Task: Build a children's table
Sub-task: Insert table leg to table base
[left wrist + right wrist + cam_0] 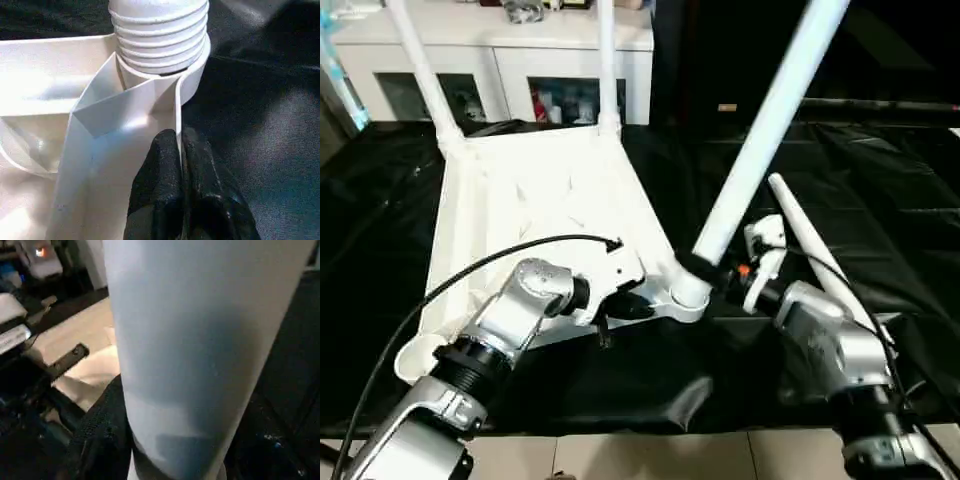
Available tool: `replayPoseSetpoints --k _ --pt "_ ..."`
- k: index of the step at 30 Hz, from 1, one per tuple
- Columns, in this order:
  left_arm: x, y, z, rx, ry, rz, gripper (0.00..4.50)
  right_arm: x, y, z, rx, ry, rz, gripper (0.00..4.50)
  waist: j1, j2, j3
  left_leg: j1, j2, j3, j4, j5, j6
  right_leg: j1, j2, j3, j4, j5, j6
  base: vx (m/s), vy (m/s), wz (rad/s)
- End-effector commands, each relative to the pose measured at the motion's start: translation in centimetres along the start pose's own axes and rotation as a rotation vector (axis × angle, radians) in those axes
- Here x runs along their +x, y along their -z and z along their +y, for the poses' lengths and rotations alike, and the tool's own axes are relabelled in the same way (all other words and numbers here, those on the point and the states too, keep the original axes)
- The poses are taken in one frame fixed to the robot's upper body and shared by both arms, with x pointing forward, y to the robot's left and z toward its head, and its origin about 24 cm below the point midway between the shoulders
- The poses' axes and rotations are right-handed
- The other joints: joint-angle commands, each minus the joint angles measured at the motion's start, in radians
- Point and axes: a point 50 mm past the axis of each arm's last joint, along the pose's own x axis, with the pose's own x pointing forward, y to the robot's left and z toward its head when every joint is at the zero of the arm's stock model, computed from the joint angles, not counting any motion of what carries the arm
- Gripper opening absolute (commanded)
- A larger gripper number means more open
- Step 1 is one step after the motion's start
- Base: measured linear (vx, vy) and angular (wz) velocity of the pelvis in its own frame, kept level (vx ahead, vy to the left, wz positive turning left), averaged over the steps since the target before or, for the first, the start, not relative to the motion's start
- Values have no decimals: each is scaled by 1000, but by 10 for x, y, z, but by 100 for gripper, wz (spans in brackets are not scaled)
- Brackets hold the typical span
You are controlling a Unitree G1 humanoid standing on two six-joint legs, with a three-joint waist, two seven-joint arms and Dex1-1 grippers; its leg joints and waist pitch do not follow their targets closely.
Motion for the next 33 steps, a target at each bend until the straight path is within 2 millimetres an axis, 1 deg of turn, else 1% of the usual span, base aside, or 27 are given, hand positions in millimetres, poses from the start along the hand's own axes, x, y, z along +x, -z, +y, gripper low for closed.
replayPoseSetpoints --k 1,3,4,5,6,7,8,9,10,12,13,14,16,17,18,19,21,23,24,25,27,28,29,30,31,32,33 --pt "-9 -2 9 27 -60 18 0 -5 27 6 2 -25 150 190 -3 -4 -58 2 13 -5 -79 -298 14 44 -65 44 -111 -507 -66 0 0 0" --pt "-8 -2 8 27 -62 15 0 -3 25 9 -13 -47 157 190 -2 3 -58 2 15 -6 -80 -288 14 44 -66 45 -108 -492 -68 0 0 0" --pt "-8 -2 8 27 -62 14 0 -3 25 9 -13 -49 157 190 -4 -14 -58 0 15 -4 -80 -283 18 44 -65 45 -109 -491 -66 0 0 0" --pt "-8 -2 8 27 -62 14 0 -2 24 9 -13 -52 158 190 -1 -5 -57 0 13 -4 -79 -278 19 43 -67 46 -108 -501 -65 0 0 0" --pt "-7 -2 7 31 -59 10 0 0 23 9 -22 -58 166 190 -3 -15 -57 -1 14 -3 -79 -276 22 43 -67 46 -109 -508 -60 0 0 0" --pt "-6 -2 6 33 -56 7 0 1 23 8 -29 -61 173 190 -3 -16 -55 0 13 -5 -80 -284 21 41 -69 44 -110 -538 -54 0 0 0" --pt "-6 -2 6 36 -53 3 0 3 22 7 -35 -65 183 190 -3 -14 -55 1 14 -5 -80 -288 21 40 -70 44 -113 -549 -51 0 0 0" --pt "-6 -3 4 41 -46 -3 0 5 22 6 -45 -68 194 190 -6 -26 -54 1 14 -3 -79 -289 21 38 -70 44 -116 -561 -44 0 0 0" --pt "-6 -3 3 41 -40 -7 0 6 22 5 -53 -70 204 190 -5 -22 -53 0 13 -5 -79 -291 20 38 -71 43 -113 -566 -44 0 0 0" --pt "-6 -2 2 46 -30 -11 0 7 23 5 -56 -77 217 190 -7 -21 -52 2 15 -6 -81 -301 17 35 -72 43 -116 -582 -39 0 0 0" --pt "-5 -3 -1 62 -13 -21 0 6 25 4 -59 -92 243 190 -11 -32 -53 1 15 -7 -82 -310 14 36 -72 43 -118 -588 -29 0 0 0" --pt "-6 -3 -2 67 -5 -26 0 6 26 4 -56 -99 253 190 -11 -29 -52 1 16 -8 -83 -312 14 35 -72 43 -118 -587 -28 0 0 0" --pt "-6 -3 -3 74 8 -36 0 5 29 3 -51 -109 269 190 -13 -30 -55 3 19 -9 -85 -318 12 36 -72 44 -116 -566 -33 0 0 0" --pt "-6 -3 -4 76 11 -39 0 4 33 2 -53 -113 282 190 -14 -35 -58 2 21 -8 -87 -312 14 37 -72 45 -112 -529 -45 0 0 0" --pt "-6 -3 -4 76 11 -39 0 4 33 2 -53 -114 283 190 -14 -35 -58 2 21 -8 -87 -312 14 37 -72 45 -112 -529 -45 0 0 0" --pt "-6 -3 -4 77 9 -41 0 2 36 0 -49 -112 289 190 -15 -35 -58 1 22 -8 -89 -307 13 38 -71 47 -110 -498 -58 0 0 0" --pt "-6 -3 -4 80 10 -44 0 0 39 -2 -30 -98 285 190 -16 -37 -58 2 21 -7 -89 -312 13 38 -71 47 -110 -497 -62 0 0 0" --pt "-6 -4 -4 84 12 -45 0 -1 41 -3 -7 -82 274 190 -17 -39 -58 2 20 -6 -89 -317 12 38 -72 47 -111 -513 -59 0 0 0" --pt "-6 -4 -4 84 11 -45 0 -1 39 -5 14 -59 252 190 -16 -39 -58 3 20 -7 -89 -319 12 38 -73 47 -113 -523 -57 0 0 0" --pt "-6 -4 -3 85 10 -44 0 -2 38 -7 25 -44 237 190 -18 -34 -57 5 20 -7 -89 -332 9 36 -72 46 -117 -533 -55 0 0 0" --pt "-6 -4 -3 88 10 -43 0 -2 35 -9 36 -26 215 190 -19 -36 -58 4 20 -8 -90 -339 7 36 -71 45 -116 -536 -54 0 0 0" --pt "-6 -4 -1 85 1 -40 0 -2 32 -12 53 2 182 190 -20 -27 -57 6 21 -9 -91 -347 4 35 -70 45 -119 -533 -56 0 0 0" --pt "-6 -4 -1 85 0 -40 0 -2 32 -12 54 4 179 190 -22 -29 -59 6 21 -9 -90 -349 4 35 -70 45 -117 -526 -58 0 0 0" --pt "-6 -4 0 87 -2 -38 0 -3 31 -13 68 17 162 190 -20 -19 -59 7 20 -10 -91 -355 2 35 -70 45 -115 -517 -66 0 0 0" --pt "-6 -4 1 88 -3 -37 0 -4 31 -14 77 25 153 190 -23 -26 -58 7 20 -9 -90 -360 3 36 -69 44 -117 -518 -66 0 0 0" --pt "-6 -5 1 88 -2 -36 0 -4 31 -14 81 29 147 190 -20 -14 -59 8 19 -11 -91 -364 1 36 -69 44 -116 -517 -68 0 0 0" --pt "-6 -6 2 88 -3 -37 0 -6 34 -13 83 36 139 190 -21 -18 -59 8 20 -10 -91 -362 2 36 -69 45 -117 -503 -72 0 0 0"
